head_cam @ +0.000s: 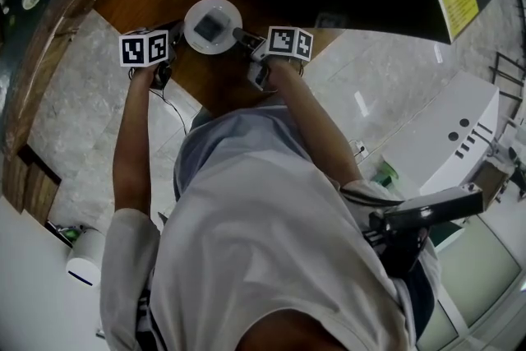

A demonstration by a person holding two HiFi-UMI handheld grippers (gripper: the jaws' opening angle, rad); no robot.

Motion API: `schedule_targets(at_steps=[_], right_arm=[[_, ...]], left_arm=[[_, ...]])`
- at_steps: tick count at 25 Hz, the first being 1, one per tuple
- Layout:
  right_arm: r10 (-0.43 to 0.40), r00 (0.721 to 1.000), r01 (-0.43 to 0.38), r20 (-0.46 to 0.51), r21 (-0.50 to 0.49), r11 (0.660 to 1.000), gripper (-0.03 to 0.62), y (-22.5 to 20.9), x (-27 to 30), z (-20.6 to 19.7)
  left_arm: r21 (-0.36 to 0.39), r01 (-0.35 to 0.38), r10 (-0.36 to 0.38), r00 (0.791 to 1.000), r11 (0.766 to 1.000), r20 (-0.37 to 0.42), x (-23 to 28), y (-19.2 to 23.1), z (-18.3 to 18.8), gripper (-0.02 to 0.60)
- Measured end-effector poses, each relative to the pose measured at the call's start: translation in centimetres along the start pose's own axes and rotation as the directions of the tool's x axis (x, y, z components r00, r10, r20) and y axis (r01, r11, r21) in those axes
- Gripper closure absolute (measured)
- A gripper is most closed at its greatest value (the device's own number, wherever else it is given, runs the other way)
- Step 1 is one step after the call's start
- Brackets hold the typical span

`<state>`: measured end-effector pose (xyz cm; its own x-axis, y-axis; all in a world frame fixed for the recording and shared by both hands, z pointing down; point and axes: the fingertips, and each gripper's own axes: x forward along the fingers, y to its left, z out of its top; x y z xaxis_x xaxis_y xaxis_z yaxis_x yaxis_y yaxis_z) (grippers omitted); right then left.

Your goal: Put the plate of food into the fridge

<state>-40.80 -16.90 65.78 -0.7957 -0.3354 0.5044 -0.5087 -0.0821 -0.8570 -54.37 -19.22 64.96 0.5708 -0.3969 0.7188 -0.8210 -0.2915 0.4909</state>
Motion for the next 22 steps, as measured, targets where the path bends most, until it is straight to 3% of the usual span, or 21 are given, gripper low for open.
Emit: schedule_targets(at_steps=[6, 9, 15, 22], right_arm=[[0.125, 0.992, -0.128, 0.034, 0.11, 0.986, 0.563, 0.4, -0.6, -1.3], [0.173, 0.983, -0.179, 0.054, 0.136, 0.974, 0.569, 0.0, 0.2, -1.2], [0.216, 0.975, -0.221, 0.052, 0.131, 0.967, 0.571, 0.3, 0.3, -1.6], [0.222, 0.973, -0.228, 0.055, 0.126, 0.966, 0.571, -0.2, 1.1, -1.1]], left_arm=[[-0.087, 0.018, -0.015, 0.999, 0.996, 0.037, -0.1, 0.0, -0.4, 0.563], [-0.096, 0.015, -0.012, 0.999, 0.995, 0.041, 0.5, 0.9, -0.5, 0.563], [-0.111, 0.107, -0.109, 0.994, 0.988, -0.005, 0.1, 0.6, -1.9, 0.563], [-0.146, 0.122, -0.122, 0.992, 0.982, 0.012, 0.3, 2.1, -2.6, 0.563]])
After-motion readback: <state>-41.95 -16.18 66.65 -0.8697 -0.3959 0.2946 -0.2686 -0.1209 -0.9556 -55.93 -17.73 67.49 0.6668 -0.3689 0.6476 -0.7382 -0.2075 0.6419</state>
